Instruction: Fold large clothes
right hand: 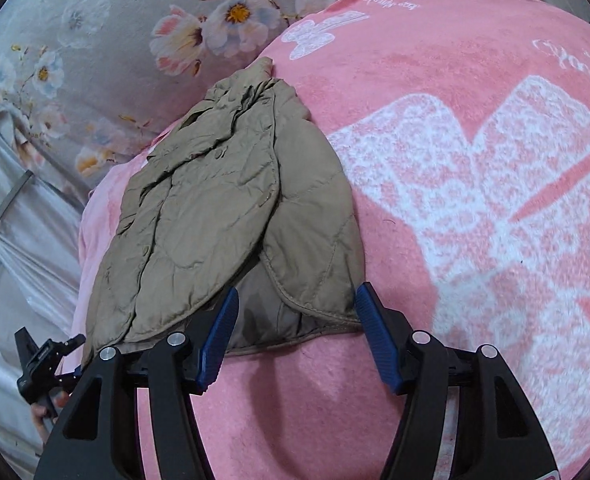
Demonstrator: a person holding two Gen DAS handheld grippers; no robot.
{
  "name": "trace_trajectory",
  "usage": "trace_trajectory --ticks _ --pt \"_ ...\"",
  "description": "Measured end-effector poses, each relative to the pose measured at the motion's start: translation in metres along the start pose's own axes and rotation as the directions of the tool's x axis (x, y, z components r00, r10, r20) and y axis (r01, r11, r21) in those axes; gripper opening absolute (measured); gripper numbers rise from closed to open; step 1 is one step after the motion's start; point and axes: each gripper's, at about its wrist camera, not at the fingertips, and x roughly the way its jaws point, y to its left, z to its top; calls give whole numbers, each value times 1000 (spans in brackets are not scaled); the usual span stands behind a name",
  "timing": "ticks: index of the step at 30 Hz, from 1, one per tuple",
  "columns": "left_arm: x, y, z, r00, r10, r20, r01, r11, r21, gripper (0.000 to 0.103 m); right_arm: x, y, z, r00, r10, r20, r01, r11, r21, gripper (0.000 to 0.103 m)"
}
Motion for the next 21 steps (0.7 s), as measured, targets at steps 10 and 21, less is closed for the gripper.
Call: trace_trajectory --ticks 10,21 --pt "-1 12 1 1000 3 6 -3 999 -52 60 -11 -16 -2 999 -47 22 46 998 35 61" --pt "-2 3 2 1000 1 22 0 999 -51 14 -1 -3 0 997 66 35 -68 996 61 4"
